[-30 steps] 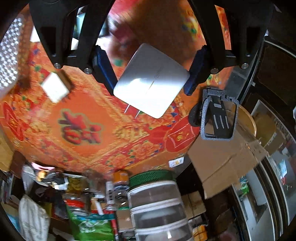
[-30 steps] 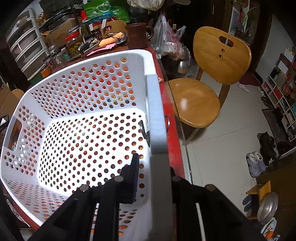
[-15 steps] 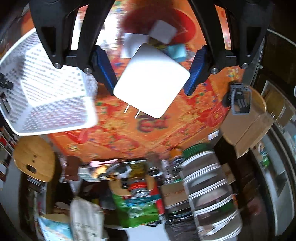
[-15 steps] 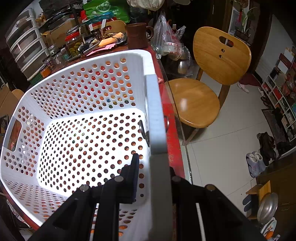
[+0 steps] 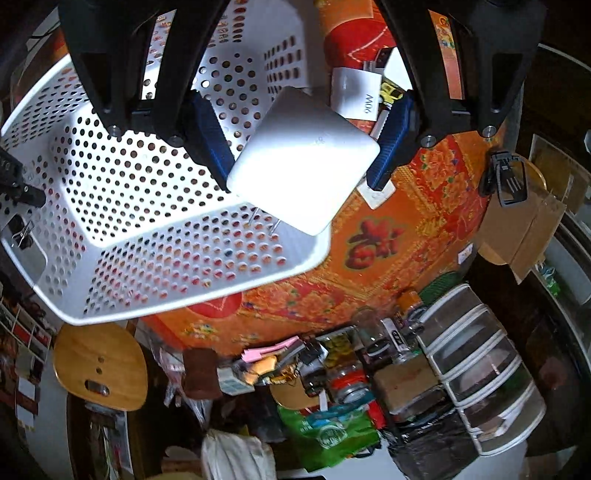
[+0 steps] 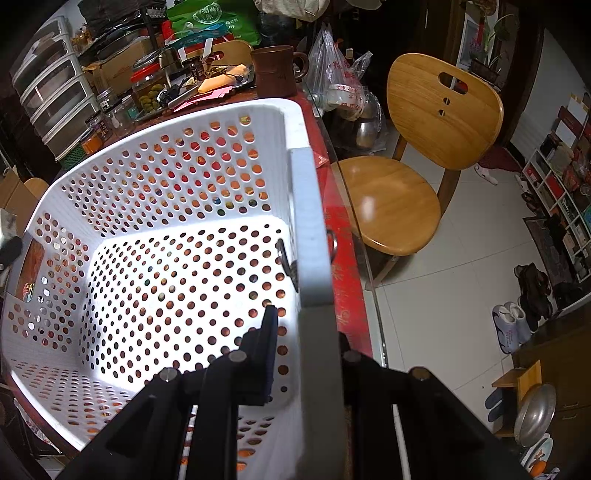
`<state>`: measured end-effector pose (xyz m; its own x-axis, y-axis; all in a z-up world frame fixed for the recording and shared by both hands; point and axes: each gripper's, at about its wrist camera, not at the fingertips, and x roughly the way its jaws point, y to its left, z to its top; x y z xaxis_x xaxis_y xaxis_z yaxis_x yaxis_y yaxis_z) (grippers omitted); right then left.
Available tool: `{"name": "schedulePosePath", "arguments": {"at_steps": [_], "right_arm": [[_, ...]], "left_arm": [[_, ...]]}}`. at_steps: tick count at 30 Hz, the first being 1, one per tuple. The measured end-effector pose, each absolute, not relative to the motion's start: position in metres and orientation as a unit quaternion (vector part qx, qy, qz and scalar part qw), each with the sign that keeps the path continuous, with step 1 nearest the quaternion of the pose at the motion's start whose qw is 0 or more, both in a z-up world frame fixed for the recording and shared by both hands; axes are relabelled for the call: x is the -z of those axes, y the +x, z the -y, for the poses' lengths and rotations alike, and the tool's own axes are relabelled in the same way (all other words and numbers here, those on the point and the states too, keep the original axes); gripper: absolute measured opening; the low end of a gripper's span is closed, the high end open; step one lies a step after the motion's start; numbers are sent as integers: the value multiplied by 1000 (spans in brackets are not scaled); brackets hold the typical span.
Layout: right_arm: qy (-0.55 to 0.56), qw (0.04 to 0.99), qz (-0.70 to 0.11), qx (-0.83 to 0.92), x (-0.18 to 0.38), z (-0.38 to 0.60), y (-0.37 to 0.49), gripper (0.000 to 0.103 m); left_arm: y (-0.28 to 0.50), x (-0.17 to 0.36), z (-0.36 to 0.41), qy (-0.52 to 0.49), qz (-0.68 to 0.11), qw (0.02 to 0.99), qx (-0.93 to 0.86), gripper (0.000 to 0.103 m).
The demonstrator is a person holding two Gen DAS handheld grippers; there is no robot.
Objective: Organize rigid objects
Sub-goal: 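Carry the white adapter into the basket and open the left tool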
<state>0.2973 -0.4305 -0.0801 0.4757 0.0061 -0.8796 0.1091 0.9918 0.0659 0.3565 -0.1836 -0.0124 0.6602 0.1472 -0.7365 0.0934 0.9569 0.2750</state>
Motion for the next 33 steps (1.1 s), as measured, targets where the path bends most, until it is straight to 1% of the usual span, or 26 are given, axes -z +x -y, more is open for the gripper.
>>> {"name": "schedulePosePath", "arguments": {"at_steps": [9,22,32,33], "right_arm": [[57,857,-512,30,80,431,297,16],[57,856,-513,31,79,433,297,16],[55,855,-515,32,80,433,297,16],[55,855,-515,33,80,433,297,16]], "left_arm": [[374,29,195,178,-420,890,-7,71],[378,53,236,212,-445,869,41,71],[379,67,240,202,-469,856,82,71],[378,67,241,204,-467,856,87,75]]}}
